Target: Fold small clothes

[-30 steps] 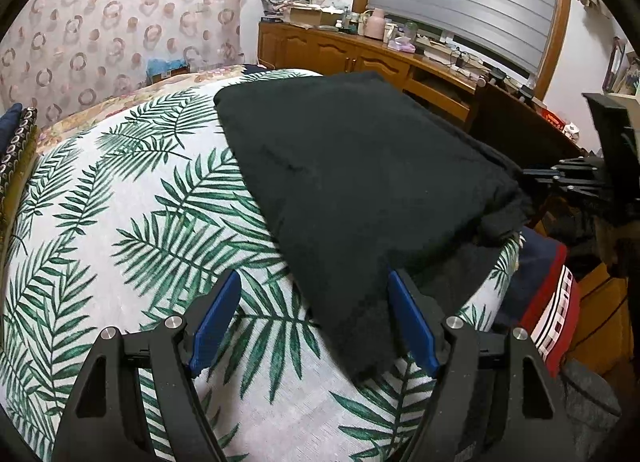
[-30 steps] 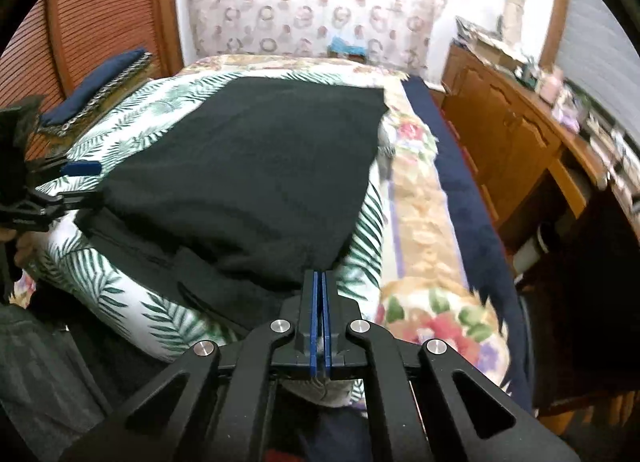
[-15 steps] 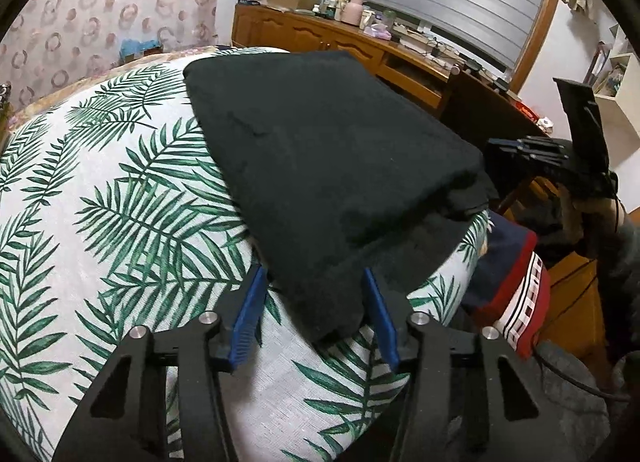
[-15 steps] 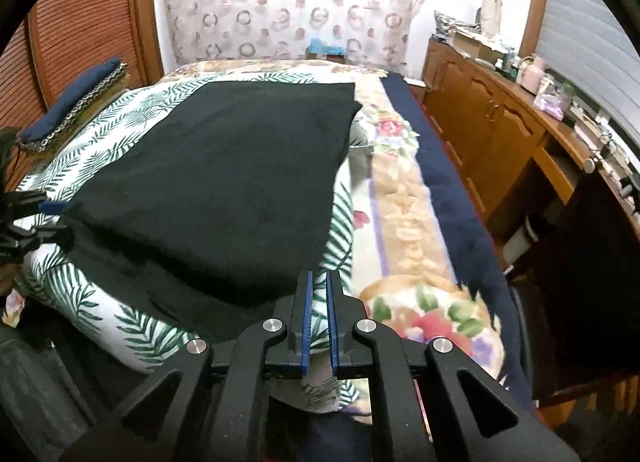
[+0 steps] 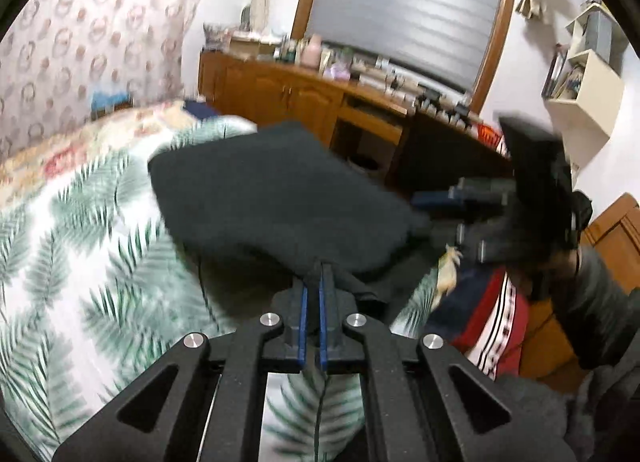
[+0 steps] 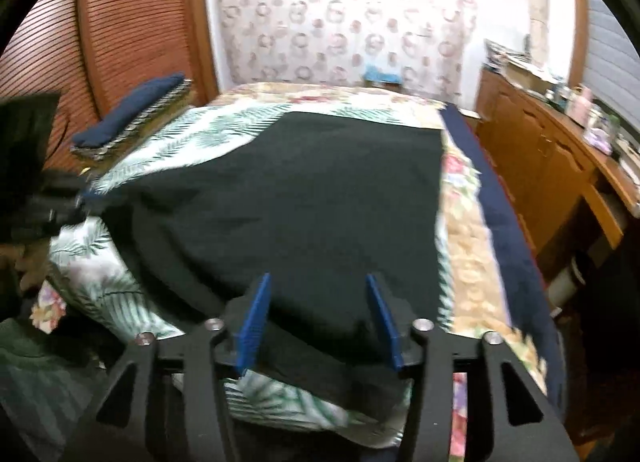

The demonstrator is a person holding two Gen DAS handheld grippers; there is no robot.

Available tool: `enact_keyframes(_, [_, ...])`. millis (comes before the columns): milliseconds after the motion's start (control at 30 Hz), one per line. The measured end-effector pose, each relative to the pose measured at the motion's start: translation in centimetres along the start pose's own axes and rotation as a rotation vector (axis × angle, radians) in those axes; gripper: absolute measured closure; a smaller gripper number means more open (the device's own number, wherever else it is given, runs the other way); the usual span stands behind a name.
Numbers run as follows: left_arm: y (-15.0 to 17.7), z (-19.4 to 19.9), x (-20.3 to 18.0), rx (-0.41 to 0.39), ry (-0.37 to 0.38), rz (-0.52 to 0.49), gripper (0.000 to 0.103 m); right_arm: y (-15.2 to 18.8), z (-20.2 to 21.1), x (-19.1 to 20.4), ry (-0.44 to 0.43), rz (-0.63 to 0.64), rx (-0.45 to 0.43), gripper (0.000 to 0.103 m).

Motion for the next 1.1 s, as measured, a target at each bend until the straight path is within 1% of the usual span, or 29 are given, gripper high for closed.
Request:
enact_keyframes(33, [-0.7, 0.0, 0.1, -0.011, 0.006, 0.008, 0.098, 0.0, -0.3, 0.4, -0.02, 0.002, -0.001, 0.042])
enact_keyframes(100, [-2.3, -0.2, 0.4, -0.032, 0.014, 0.021, 0.098, 0.1, -0.6, 0.9, -0.049, 0.011, -0.002, 0.039])
enact_keyframes(167, [-3.8, -0.7, 0.5, -0.048, 0.005, 0.019, 0.098, 0.0, -0.9, 1.3, -0.06, 0.018, -0.007, 0.037])
enact_keyframes(367, [-6.8, -3.0, 1.5, -0.053, -0.028, 0.02, 0.098, 0.0, -0.4, 0.9, -0.091, 0.048, -0.015, 0.03])
enact_keyframes(500, [-7.4, -4.0, 2.3, -0.052, -0.05, 0.024, 0.098, 0.6, -2.1, 0.2, -0.028, 0.062, 0.035, 0.029])
enact_keyframes(600, [-7.5, -4.5, 2.7, -0.051, -0.052, 0.039, 0.098, 1.5, -3.6, -1.3, 0.021, 0.035, 0.087, 0.029])
enact_keyframes(733, [-7.2, -4.8, 3.7, -0.049, -0.058, 0.055, 0.098, 2.4, -4.4, -2.5, 0.068, 0.04, 0.101, 0.029])
enact_keyframes(833, [-7.0, -4.4, 4.3, -0.056, -0.061, 0.063, 0.098, 2.5, -4.6, -3.3, 0.085, 0.04, 0.099, 0.03])
enact_keyframes(900, [-7.0, -4.2, 4.8, -0.058, -0.064, 0.066, 0.098, 2.4, -5.0, -4.0, 0.081, 0.029, 0.101, 0.046])
enact_keyframes(933, [-7.0, -4.2, 5.0, -0.058, -0.062, 0.068, 0.098, 2.2, -5.1, -4.3, 0.081, 0.028, 0.103, 0.064])
enact_keyframes(967, [-7.1, -4.1, 5.3, -0.058, -0.064, 0.071, 0.098, 1.8, -5.3, -4.7, 0.08, 0.029, 0.098, 0.077])
enact_keyframes(1000, [-7.3, -4.0, 5.5, -0.061, -0.072, 0.073, 0.098, 1.3, -5.0, -5.0, 0.057, 0.028, 0.083, 0.081])
enact_keyframes(1033, [-7.5, -4.0, 5.8, -0.065, -0.08, 0.075, 0.098, 0.7, -4.8, -5.0, 0.037, 0.028, 0.065, 0.084])
enact_keyframes(1100, [-8.1, -3.9, 6.5, -0.07, -0.098, 0.081, 0.098, -0.7, -4.4, -5.0, 0.032, 0.047, 0.031, 0.086])
Point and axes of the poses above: each gripper's, at about its wrist camera, not at the fingertips, and z roughly against the way its jaws point, x to its left, y to its underside, the point moved 1 cm from there along -z, roughly the way its jaws point, and after that the axes turned 10 degrees about -y, right-handed, at the moved point
